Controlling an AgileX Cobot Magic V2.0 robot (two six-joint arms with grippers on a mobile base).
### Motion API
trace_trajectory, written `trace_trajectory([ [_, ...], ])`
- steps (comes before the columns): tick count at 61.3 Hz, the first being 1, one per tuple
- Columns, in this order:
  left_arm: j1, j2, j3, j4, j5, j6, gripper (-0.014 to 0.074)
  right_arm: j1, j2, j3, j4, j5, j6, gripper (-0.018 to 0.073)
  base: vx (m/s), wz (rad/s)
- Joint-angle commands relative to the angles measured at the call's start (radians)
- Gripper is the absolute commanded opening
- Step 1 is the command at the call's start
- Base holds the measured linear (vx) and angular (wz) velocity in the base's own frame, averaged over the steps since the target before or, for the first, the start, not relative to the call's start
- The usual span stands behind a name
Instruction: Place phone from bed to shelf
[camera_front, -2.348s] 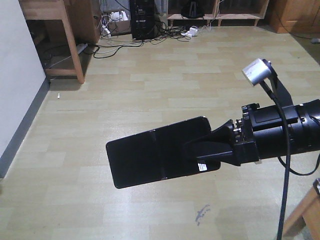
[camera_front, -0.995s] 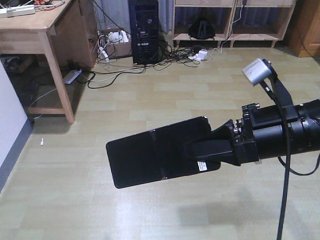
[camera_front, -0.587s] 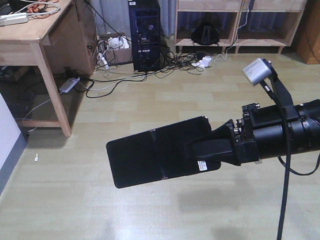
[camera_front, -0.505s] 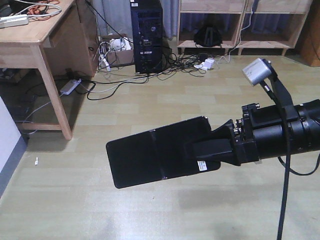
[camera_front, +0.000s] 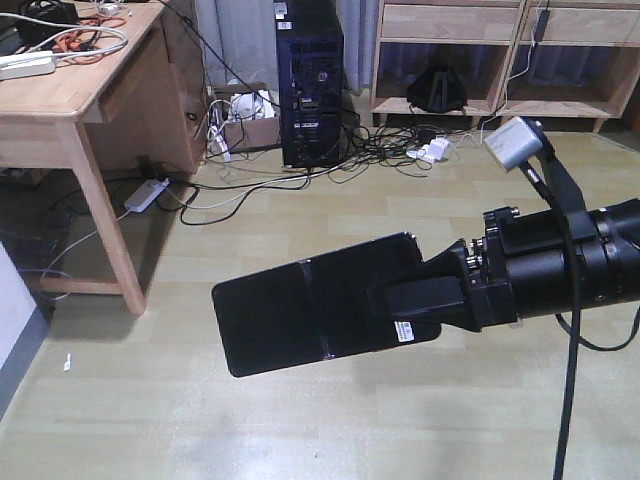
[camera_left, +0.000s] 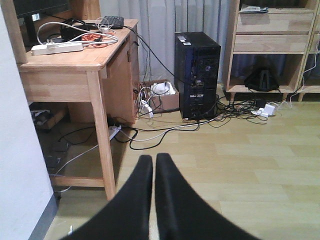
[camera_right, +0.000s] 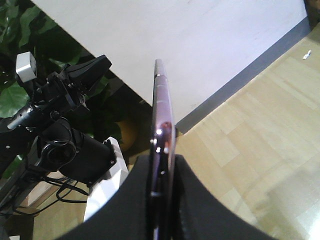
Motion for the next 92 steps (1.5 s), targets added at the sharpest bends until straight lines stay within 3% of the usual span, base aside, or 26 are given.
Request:
trace_trajectory([
  [1, 0.001, -0.006, 0.002, -0.006, -0.073, -0.004, 0.0001, -0.003, -0.032, -0.027, 0.091, 0.076, -0.002, -0.0001, 0.30, -0.02],
  [36, 0.001, -0.006, 0.002, -0.006, -0.073, -0.004, 0.0001, -0.003, -0.032, -0.027, 0.091, 0.075, -0.002, -0.0001, 0.27, -0.20],
  [92, 0.001, -0.006, 0.002, -0.006, -0.073, -0.004, 0.0001, -0.003, -0.032, -0.027, 0.091, 0.075, -0.002, -0.0001, 0.17, -0.56],
])
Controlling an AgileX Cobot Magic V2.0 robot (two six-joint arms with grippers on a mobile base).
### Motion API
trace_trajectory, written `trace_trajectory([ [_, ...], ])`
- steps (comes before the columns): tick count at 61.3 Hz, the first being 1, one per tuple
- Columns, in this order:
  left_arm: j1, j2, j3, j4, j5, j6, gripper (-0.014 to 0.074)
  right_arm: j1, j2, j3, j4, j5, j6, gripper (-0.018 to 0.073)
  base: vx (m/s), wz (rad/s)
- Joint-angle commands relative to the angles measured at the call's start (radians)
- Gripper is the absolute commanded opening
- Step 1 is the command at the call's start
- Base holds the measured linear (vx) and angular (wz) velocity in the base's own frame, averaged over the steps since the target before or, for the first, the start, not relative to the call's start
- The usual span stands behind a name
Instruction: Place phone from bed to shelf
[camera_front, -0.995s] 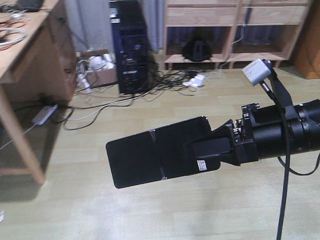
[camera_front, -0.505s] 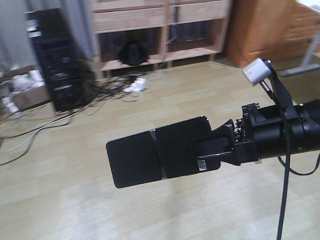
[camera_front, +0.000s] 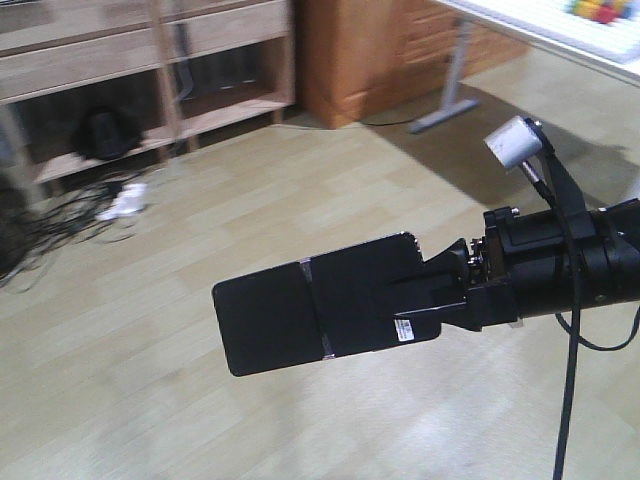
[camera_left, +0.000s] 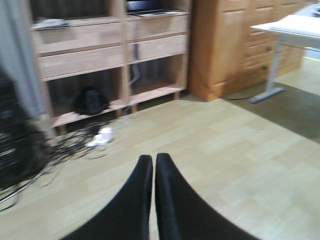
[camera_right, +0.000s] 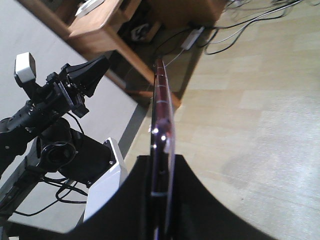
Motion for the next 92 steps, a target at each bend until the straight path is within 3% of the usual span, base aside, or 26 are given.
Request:
trace_trajectory([
  [1, 0.001, -0.006, 0.002, -0.006, -0.073, -0.004, 0.0001, -0.003, -0.032, -0.027, 0.091, 0.077, -0.002, -0.0001, 0.16, -0.60],
  [92, 0.001, -0.006, 0.002, -0.006, -0.073, -0.004, 0.0001, -0.003, -0.032, -0.027, 0.091, 0.077, -0.002, -0.0001, 0.13, -0.47],
])
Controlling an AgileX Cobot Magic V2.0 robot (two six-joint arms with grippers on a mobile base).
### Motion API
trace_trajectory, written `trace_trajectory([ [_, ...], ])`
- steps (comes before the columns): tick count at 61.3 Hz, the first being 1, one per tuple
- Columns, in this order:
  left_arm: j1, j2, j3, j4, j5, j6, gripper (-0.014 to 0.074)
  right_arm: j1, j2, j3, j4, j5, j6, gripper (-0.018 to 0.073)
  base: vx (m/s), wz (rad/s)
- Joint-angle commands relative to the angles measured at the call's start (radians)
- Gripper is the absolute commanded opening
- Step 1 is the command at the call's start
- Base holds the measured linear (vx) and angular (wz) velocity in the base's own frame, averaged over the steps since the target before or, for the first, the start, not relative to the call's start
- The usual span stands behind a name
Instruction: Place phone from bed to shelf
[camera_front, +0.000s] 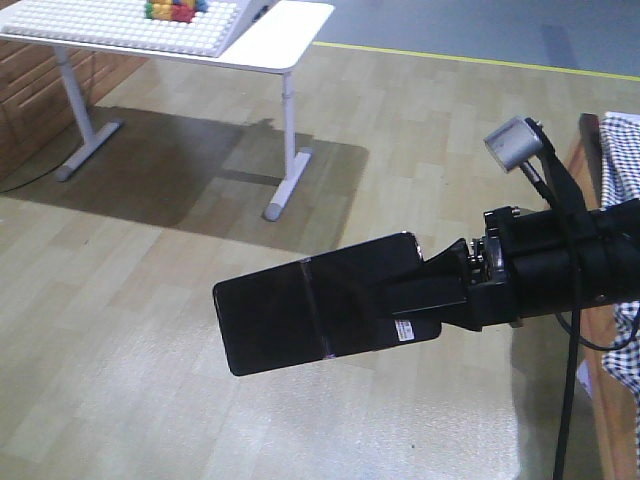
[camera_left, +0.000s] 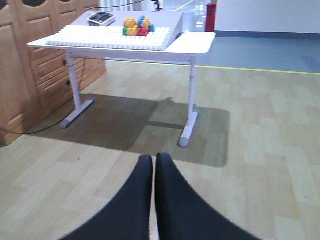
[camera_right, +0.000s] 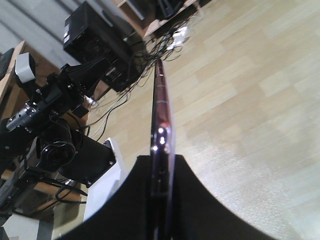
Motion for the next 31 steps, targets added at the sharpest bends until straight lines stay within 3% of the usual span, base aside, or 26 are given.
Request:
trace_trajectory([
  [1, 0.001, -0.006, 0.002, -0.006, -0.073, -0.004, 0.0001, -0.003, -0.032, -0.027, 0.091, 0.077, -0.002, -0.0001, 0.08, -0.30],
  [31, 0.001, -0.006, 0.002, -0.006, -0.073, -0.004, 0.0001, -0.003, -0.032, -0.027, 0.091, 0.077, -0.002, -0.0001, 0.06, -0.23],
])
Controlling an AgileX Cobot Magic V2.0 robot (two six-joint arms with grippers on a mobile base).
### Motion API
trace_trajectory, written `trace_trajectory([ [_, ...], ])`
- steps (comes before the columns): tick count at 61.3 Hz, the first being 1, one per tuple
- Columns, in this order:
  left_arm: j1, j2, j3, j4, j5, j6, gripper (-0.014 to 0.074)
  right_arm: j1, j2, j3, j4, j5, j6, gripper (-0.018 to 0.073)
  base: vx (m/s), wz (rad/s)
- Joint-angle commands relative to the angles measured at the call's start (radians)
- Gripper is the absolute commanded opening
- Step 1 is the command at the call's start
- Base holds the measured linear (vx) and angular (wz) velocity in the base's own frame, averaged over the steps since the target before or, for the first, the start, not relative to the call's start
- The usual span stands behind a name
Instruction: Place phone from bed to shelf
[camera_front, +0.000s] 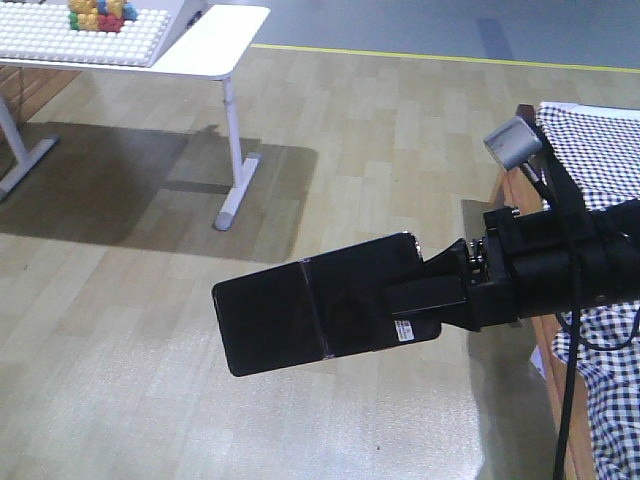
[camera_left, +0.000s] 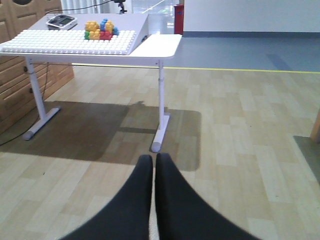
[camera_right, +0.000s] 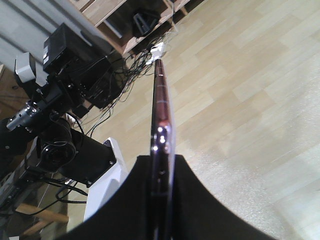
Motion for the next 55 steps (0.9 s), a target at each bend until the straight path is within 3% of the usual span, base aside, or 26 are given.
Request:
trace_trajectory([
  [1, 0.001, -0.006, 0.002, -0.006, -0.073, -0.004, 0.0001, -0.003, -0.032, -0.027, 0.091, 0.077, -0.002, -0.0001, 0.05, -0.20],
  [55, 0.001, -0.006, 0.002, -0.006, -0.073, -0.004, 0.0001, -0.003, -0.032, -0.027, 0.091, 0.077, -0.002, -0.0001, 0.08, -0.19],
])
